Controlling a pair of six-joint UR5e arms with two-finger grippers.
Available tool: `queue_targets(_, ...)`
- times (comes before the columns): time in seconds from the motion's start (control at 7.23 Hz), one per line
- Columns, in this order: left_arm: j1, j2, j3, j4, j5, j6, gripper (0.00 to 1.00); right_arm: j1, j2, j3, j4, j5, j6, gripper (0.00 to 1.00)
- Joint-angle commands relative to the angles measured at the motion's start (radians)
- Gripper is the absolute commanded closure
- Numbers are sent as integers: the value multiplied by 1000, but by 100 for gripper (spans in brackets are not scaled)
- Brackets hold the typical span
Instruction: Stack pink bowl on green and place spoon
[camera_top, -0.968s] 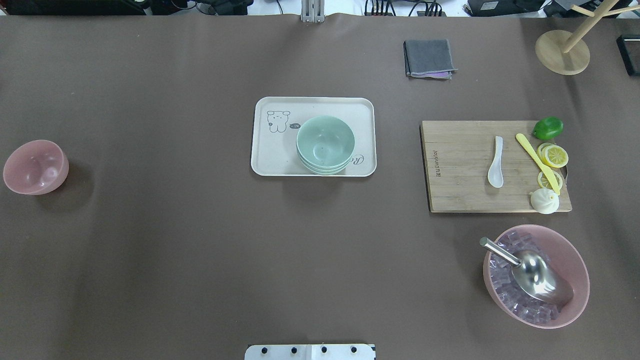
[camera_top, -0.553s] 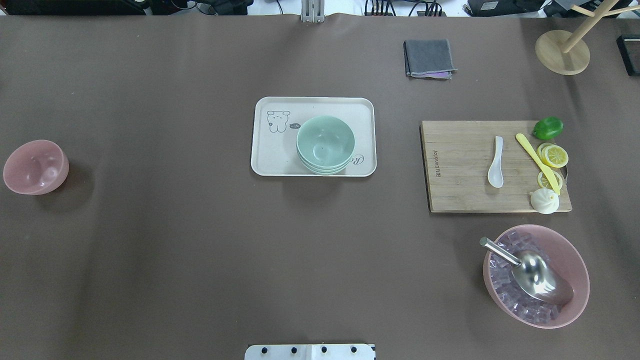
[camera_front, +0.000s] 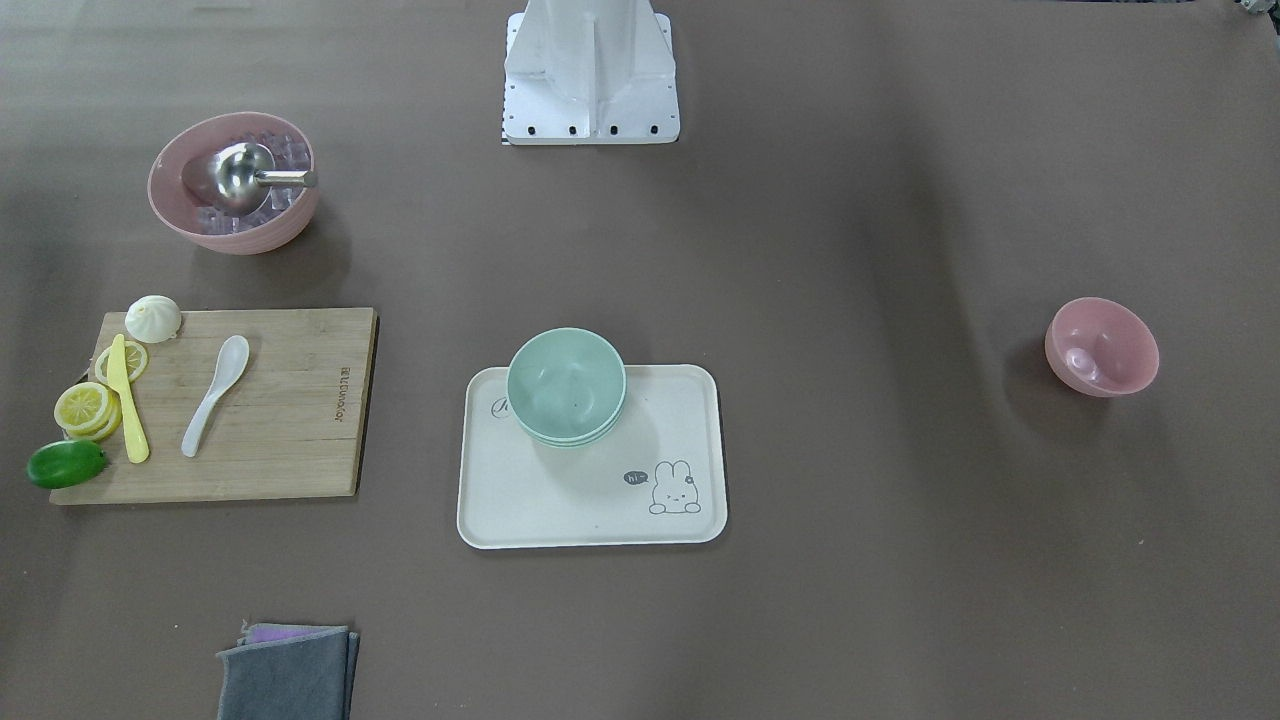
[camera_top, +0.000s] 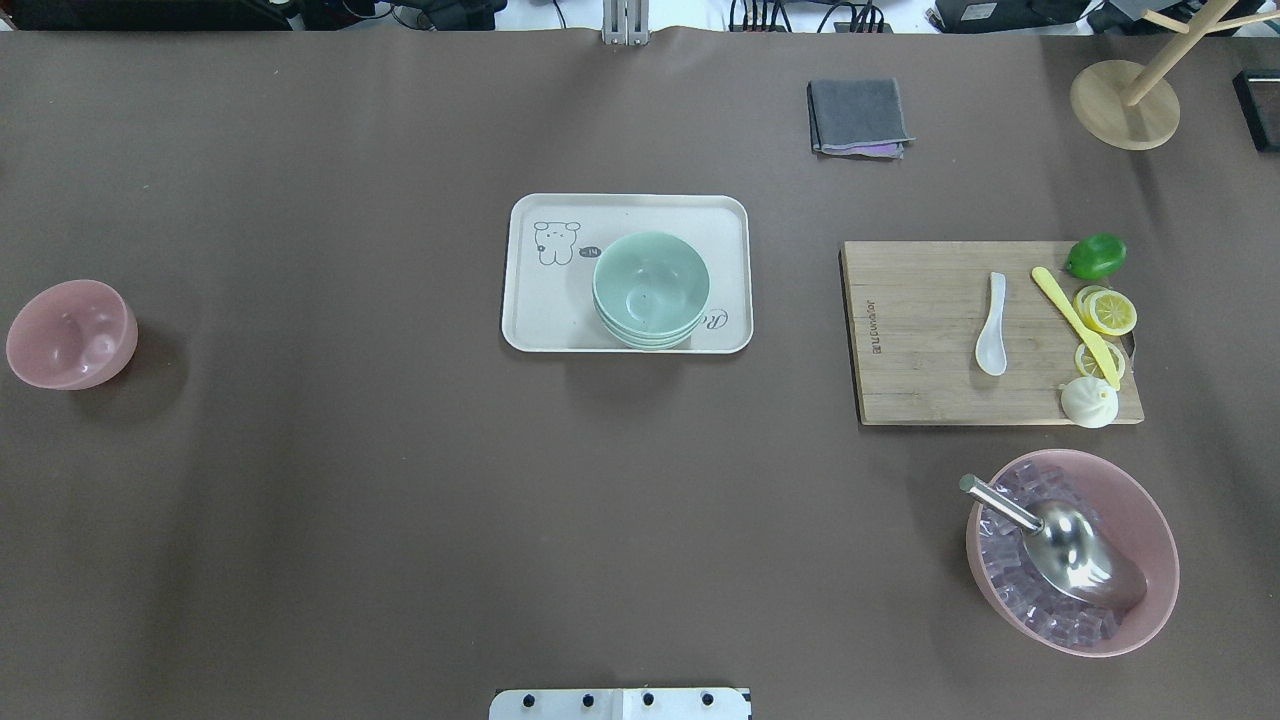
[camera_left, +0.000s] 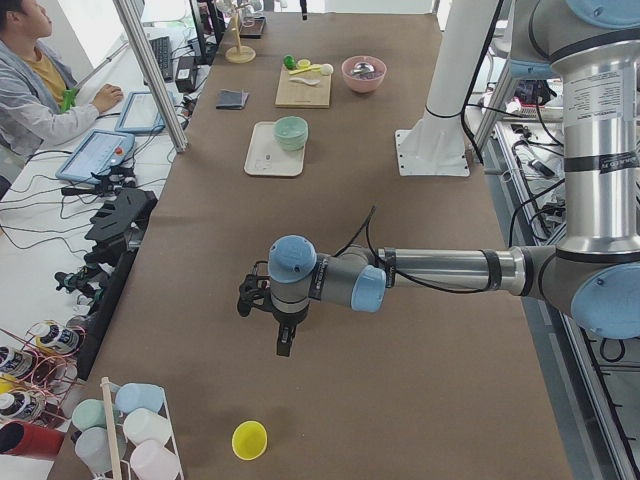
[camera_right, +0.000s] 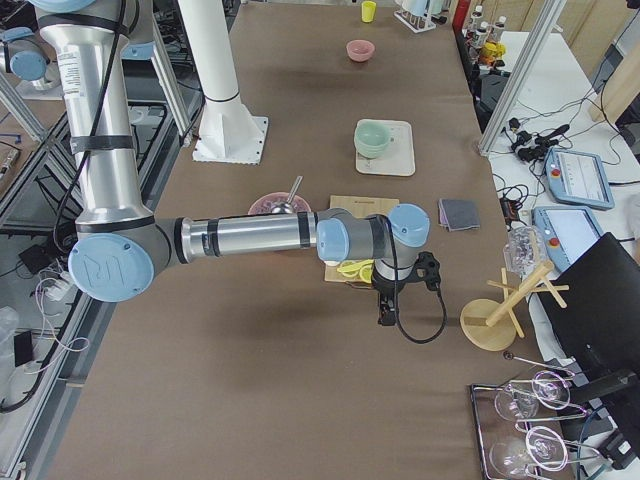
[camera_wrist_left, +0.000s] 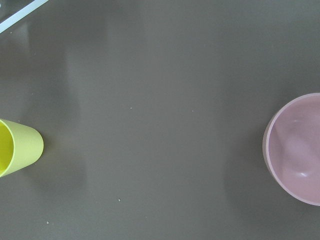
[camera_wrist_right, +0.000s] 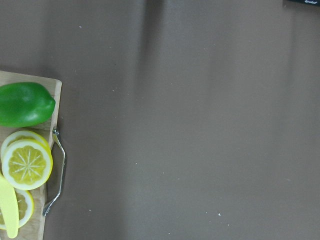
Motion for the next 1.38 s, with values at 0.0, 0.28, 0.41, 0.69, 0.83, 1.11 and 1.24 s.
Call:
queue_targets(0.0, 0, -7, -4, -37, 6, -115, 2, -2, 2, 0, 1, 1, 1, 0)
queue_targets(0.28, 0, -10, 36, -87, 0, -116, 2, 0, 0, -3, -1, 8, 1, 0)
queue_targets(0.41, 0, 2, 30, -93, 9, -102, 2, 0, 0, -3, 1, 8, 1, 0)
queue_targets(0.69, 2, 31, 7, -92, -19, -102, 2, -2, 0, -4, -1, 8, 1, 0)
queue_targets(0.83, 2, 34, 1, -92, -35, -108, 2, -2, 2, -3, -1, 8, 1, 0)
queue_targets(1.11, 2, 22, 14, -96, -63, -138, 2, -2, 2, -1, 1, 10, 1, 0)
queue_targets(1.24, 2, 25, 10, -95, -63, -140, 2, -2, 5, -1, 1, 28, 7, 0)
